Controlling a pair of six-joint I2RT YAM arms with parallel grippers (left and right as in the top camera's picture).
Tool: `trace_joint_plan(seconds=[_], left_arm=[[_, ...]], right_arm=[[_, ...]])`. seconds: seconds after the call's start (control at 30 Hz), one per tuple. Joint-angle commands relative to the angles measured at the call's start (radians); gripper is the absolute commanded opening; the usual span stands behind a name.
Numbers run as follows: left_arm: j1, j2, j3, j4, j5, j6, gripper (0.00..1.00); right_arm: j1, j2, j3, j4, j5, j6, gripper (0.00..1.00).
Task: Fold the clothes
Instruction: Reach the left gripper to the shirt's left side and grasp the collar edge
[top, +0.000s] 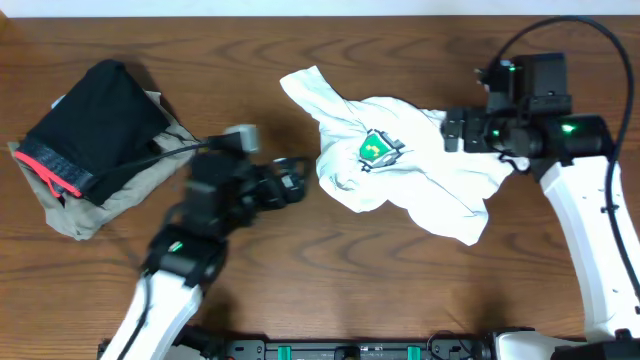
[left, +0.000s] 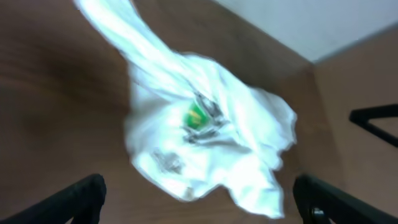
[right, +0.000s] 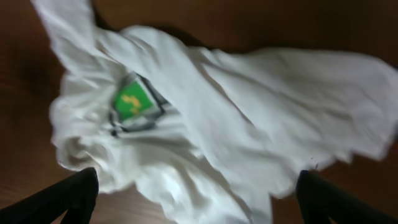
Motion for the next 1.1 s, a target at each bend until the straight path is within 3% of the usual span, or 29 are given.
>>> trace_joint_plan(seconds=[0.0,0.3,0.5,0.77,1.0,1.07], left_arm=[[-0.109,0.114,0.016,0.066,0.014,-0.186,0.98],[-0.328,0.433,0.016,0.463,0.005,-0.524,0.98],[-0.372,0.599,0.016,0.563,-0.001,-0.838,0.98],[-0.380,0.712,0.016,0.711,-0.002,-0.952,0.98],[-0.382,0.747,0.016,0.716,-0.072,-1.013,1.00],[-0.382,0.749,0.016,0.716,-0.103,-1.013,0.94]], right_arm=[[-0.029,0.002,0.003,-0.034,0.022,0.012,0.99],[-0.032,0.002,-0.010,-0.056,0.022,0.008,0.99],[-0.032,0.002,-0.010,-0.066,0.022,0.008,0.99],[-0.032,0.002,-0.010,-0.070,0.022,0.008,0.99],[-0.032,0.002,-0.010,-0.073,0.022,0.008,0.99],[-0.032,0.002,-0.010,-0.075,0.022,0.008,0.99]])
